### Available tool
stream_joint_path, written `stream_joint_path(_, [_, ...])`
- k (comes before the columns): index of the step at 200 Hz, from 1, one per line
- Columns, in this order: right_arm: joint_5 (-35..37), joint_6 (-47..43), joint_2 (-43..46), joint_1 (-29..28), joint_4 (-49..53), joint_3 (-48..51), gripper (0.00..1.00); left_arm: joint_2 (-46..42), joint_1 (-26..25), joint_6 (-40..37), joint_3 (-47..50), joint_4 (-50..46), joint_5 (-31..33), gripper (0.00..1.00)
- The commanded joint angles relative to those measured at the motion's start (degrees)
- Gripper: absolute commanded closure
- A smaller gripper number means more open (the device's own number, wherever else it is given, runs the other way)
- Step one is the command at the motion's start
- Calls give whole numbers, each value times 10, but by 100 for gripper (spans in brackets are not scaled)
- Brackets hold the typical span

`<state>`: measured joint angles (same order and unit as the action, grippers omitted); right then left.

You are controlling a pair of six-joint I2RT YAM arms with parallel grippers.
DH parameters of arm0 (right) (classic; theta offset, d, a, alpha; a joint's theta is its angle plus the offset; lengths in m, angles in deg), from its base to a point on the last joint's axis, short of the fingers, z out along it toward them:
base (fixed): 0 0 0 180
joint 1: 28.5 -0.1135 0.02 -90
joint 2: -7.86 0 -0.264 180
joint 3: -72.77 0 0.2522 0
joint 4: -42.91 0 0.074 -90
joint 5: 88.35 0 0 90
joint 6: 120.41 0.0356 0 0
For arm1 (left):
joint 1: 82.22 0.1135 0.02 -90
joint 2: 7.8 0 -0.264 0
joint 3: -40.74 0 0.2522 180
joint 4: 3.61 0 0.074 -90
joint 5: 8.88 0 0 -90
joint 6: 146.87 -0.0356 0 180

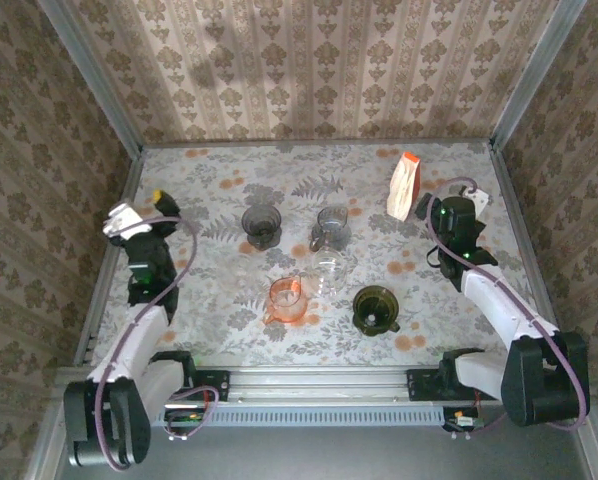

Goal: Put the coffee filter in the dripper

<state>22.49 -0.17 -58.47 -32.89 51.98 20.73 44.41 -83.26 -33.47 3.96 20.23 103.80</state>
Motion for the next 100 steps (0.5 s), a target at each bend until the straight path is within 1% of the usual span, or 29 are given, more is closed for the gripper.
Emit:
stream_joint_path(1, [-76,27,8,-8,62,-33,0,-35,28,154,31,-21,-56,0])
stream_joint_path(8, [-89,22,16,-16,65,-34,0,-43,41,155,33,-18,-87,0])
stream_joint_path(14, [-96,14,25,-28,65,-32,0,-47,47,167,26,-39,-101,0])
stream_joint_path(23, [-98,2,37,-50,70,-32,0,-49,51,183,12,-70,-109,0])
stream_joint_path(37, [-111,-13,52,-90,89,-38,0,-50,52,185,1,-80,-114,0])
stream_joint_path(49, [-124,-17,60,-121,113,-47,0,-58,53,217,0,-87,-117,0])
stream_joint_path(57, [-134,-19,63,-141,130,-53,0,-66,60,245,-3,-102,-132,0])
stream_joint_path(64, [-141,-21,67,-160,142,-57,0,-68,65,252,-10,-110,-157,0])
stream_joint_path(74, [-147,-23,70,-189,160,-62,0,-64,66,242,-26,-121,-200,0])
stream_joint_path(93, [-147,-32,68,-244,195,-73,0,-41,59,223,-81,-185,-304,0])
stream_joint_path(100, [-147,-35,65,-262,203,-76,0,-30,48,219,-98,-204,-341,5])
